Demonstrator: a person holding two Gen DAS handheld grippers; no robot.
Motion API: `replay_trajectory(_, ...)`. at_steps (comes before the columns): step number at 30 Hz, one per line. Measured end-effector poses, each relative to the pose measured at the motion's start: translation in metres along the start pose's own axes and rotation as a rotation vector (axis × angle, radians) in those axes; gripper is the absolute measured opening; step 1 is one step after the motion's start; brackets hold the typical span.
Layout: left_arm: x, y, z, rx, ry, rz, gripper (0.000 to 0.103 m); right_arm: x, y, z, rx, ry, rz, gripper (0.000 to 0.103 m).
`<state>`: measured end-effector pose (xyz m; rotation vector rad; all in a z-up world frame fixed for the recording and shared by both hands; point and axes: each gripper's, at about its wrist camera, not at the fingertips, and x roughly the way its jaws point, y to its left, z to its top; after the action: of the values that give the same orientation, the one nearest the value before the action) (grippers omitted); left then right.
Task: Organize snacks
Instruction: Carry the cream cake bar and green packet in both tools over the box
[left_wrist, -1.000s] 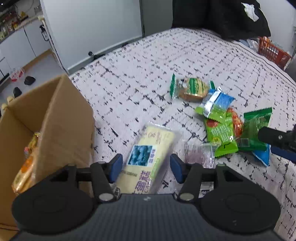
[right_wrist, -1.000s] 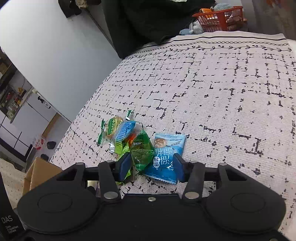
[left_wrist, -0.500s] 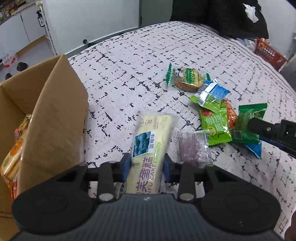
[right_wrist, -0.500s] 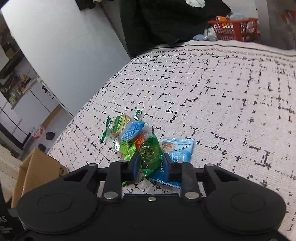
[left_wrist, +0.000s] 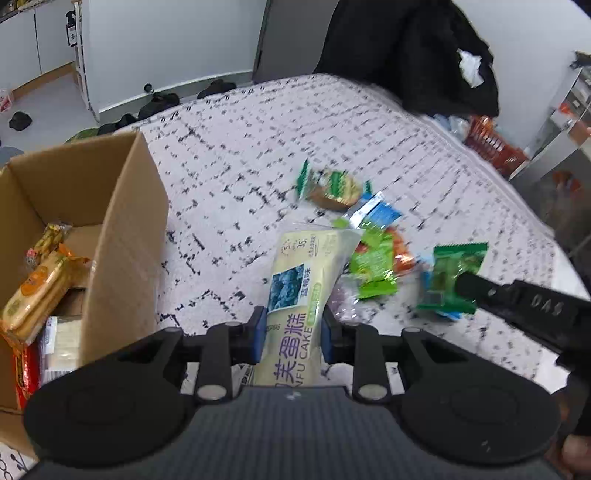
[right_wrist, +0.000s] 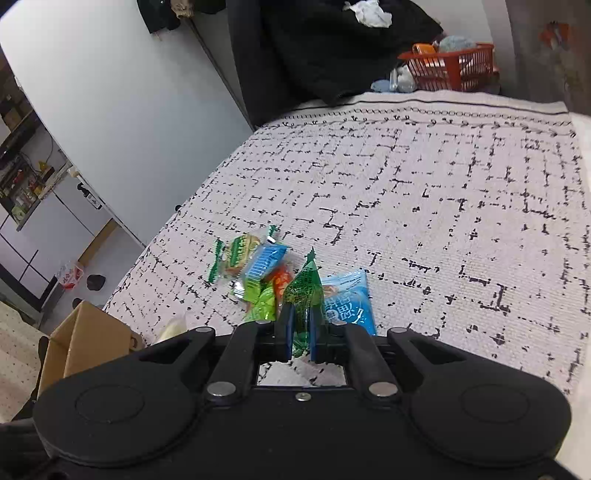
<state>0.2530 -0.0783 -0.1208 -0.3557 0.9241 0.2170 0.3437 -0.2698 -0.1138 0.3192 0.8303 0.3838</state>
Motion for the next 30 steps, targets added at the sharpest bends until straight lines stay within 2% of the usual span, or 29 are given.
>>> replay_trajectory(15,-0.068,0.016,0.012,-0.018,-0.101,-0.101,0.028,-0.053,0.056,-0.009,0.001,-0.054,0.007,0.008)
replay_trajectory(22,-0.093,0.040,0.017,-0.045,-0.149,-0.114,0.028,-0.066,0.091,-0.012,-0.036,-0.076,0.024,0.008)
replay_trajectory(30,-0.109,0.075,0.017,-0.084,-0.157,-0.112,0.028,-0.074,0.126,-0.018,-0.069,-0.078,0.033,0.008)
